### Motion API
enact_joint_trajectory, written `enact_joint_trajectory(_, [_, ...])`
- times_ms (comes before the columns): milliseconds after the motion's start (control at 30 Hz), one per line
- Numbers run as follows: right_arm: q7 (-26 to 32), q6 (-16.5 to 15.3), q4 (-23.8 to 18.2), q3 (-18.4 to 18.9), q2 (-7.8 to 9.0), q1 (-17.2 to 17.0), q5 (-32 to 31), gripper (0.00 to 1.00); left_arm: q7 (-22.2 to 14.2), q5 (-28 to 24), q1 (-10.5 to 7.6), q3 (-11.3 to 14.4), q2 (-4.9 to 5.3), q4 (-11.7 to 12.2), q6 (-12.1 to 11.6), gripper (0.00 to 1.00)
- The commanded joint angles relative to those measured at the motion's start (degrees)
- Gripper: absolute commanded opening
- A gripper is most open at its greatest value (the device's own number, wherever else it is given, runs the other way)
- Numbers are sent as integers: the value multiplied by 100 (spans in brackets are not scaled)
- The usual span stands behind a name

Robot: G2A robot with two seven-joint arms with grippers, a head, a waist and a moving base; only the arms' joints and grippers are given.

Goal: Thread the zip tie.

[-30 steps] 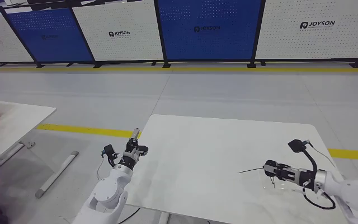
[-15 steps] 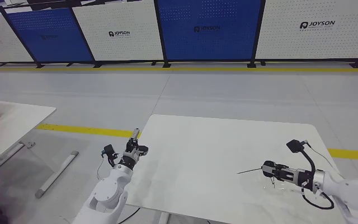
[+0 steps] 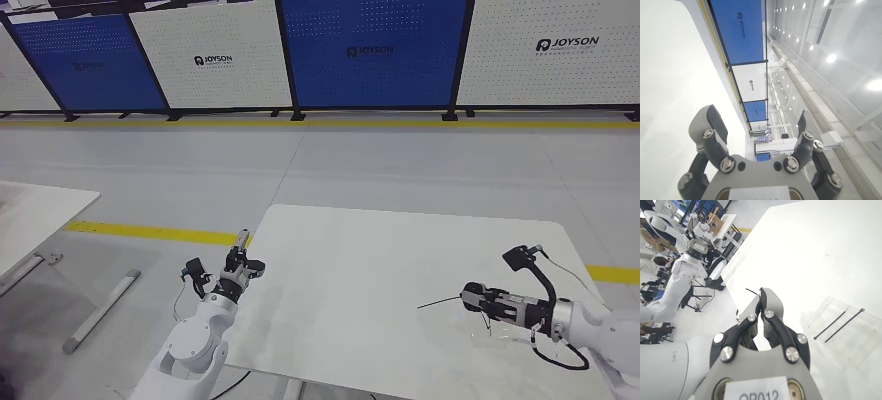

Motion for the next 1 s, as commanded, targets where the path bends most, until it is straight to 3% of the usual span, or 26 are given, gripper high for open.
enact_joint_trajectory(0, [13, 1, 46, -87, -12, 77, 109, 0, 0, 0, 0, 0, 0, 0, 0, 100])
enact_joint_trajectory(367, [13, 1, 46, -87, -12, 77, 109, 0, 0, 0, 0, 0, 0, 0, 0, 100])
enact_joint_trajectory(467, [-375, 1, -149, -58, -12, 37, -326, 0, -148, 8, -55, -10, 6, -32, 59, 100])
enact_joint_trajectory(567, [-589, 1, -438, -15, 22, 8, -698, 0, -500, -37, -145, -158, 36, -227, 460, 100])
enact_joint_trajectory(667, [-671, 1, -612, -53, 72, 21, -920, 0, -973, -135, -274, -303, 80, -436, 1173, 100])
enact_joint_trajectory(767, [-630, 1, -546, -176, 120, 169, -881, 0, -1446, -161, -468, -285, 118, -556, 1857, 100])
enact_joint_trajectory(867, [-601, 1, -365, -321, 139, 310, -616, 0, -1935, 5, -619, -76, 175, -397, 1948, 100])
enact_joint_trajectory(900, [-601, 1, -365, -321, 139, 310, -616, 0, -1948, 20, -722, -10, 194, -326, 1948, 100])
enact_joint_trajectory(967, [-601, 1, -365, -321, 139, 310, -616, 0, -1925, 25, -749, 6, 197, -316, 1948, 100])
